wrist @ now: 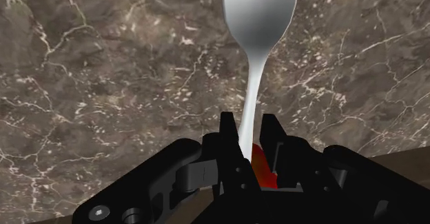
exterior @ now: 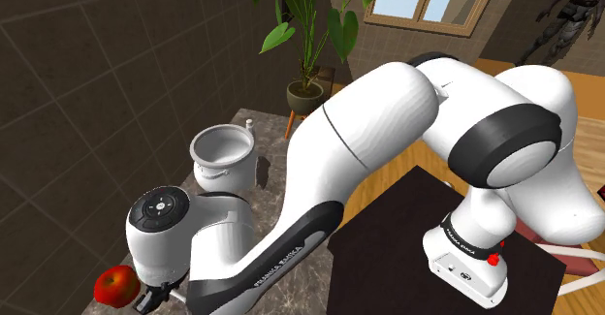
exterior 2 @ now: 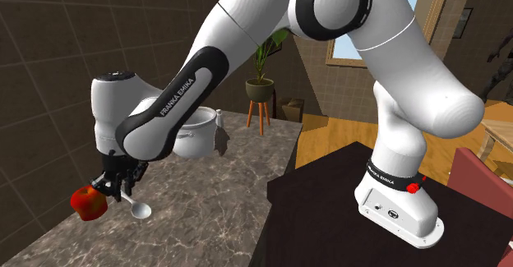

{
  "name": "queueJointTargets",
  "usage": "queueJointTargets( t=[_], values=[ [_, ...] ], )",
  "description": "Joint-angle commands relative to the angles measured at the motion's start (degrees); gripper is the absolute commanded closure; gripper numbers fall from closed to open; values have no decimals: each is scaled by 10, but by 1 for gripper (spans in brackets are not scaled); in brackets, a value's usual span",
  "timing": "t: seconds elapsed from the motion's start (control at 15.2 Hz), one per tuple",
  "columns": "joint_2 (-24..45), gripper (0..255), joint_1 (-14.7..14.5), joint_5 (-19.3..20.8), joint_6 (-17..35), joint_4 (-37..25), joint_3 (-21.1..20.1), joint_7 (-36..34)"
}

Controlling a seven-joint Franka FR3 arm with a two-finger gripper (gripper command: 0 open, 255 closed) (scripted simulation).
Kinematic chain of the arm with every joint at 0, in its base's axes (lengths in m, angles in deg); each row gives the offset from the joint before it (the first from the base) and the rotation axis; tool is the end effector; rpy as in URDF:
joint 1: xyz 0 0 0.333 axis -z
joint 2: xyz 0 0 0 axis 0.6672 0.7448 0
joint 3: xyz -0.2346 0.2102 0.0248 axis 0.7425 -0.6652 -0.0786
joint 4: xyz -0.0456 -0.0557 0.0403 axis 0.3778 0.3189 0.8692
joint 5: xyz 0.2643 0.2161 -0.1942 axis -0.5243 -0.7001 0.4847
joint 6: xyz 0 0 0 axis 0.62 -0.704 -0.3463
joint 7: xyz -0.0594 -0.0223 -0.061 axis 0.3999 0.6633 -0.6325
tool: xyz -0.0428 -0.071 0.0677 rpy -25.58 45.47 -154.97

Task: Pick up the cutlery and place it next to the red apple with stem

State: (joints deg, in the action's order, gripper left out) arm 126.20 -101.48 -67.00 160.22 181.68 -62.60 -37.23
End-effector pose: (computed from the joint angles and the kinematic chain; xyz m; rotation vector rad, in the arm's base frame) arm 0.3402 0.6252 0.2263 -2.8907 -0.6397 -0.2866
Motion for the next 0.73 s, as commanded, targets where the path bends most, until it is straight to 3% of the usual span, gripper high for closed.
queueJointTargets(
  t=[0.0,0.66],
  values=[
    [12,255,0,1,9,-3,1,0],
    [71,255,-3,4,52,-19,6,-5]
  ],
)
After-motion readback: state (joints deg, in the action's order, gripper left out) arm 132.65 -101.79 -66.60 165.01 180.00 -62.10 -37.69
